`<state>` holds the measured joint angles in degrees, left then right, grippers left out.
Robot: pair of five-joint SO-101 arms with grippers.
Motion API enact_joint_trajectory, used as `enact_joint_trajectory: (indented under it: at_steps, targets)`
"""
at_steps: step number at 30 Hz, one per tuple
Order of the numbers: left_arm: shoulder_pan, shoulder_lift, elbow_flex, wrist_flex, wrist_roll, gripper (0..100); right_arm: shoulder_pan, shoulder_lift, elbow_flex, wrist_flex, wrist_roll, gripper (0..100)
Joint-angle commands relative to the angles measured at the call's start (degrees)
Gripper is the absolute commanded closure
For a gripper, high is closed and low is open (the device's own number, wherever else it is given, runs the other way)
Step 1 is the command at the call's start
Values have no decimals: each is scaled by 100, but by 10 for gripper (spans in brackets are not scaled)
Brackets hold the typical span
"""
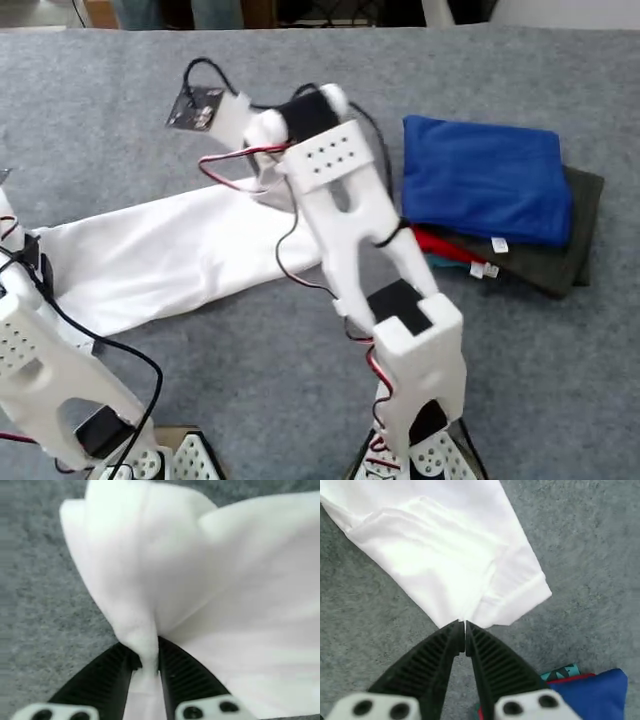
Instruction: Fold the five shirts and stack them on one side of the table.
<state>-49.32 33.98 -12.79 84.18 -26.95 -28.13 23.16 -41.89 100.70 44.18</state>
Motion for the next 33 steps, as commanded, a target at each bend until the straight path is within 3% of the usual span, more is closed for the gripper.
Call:
enact_joint_trajectory:
  at_steps: [1,7,12,17,21,27,33]
  targets:
    - [-646,-334,-391,-88,-70,972,290,-541,-22,44,-44,983]
    - [-1007,-756,-479,105,-545,972,730,-690,-22,44,-44,983]
    - [-532,-1301,-479,677,-598,971,888,-664,-13,44,-44,983]
    - [655,-1987,-453,1530,-35,971,862,-690,-180,-185,0,983]
    - [1798,-2356,-303,1662,624,971,976,-699,-505,-229,-35,983]
    - [3477,-2444,119,1618,2145,971,2040,-708,-1156,-404,0,983]
    - [4840,-2444,171,747,2743,971,3226,-760,-2325,26,0,982]
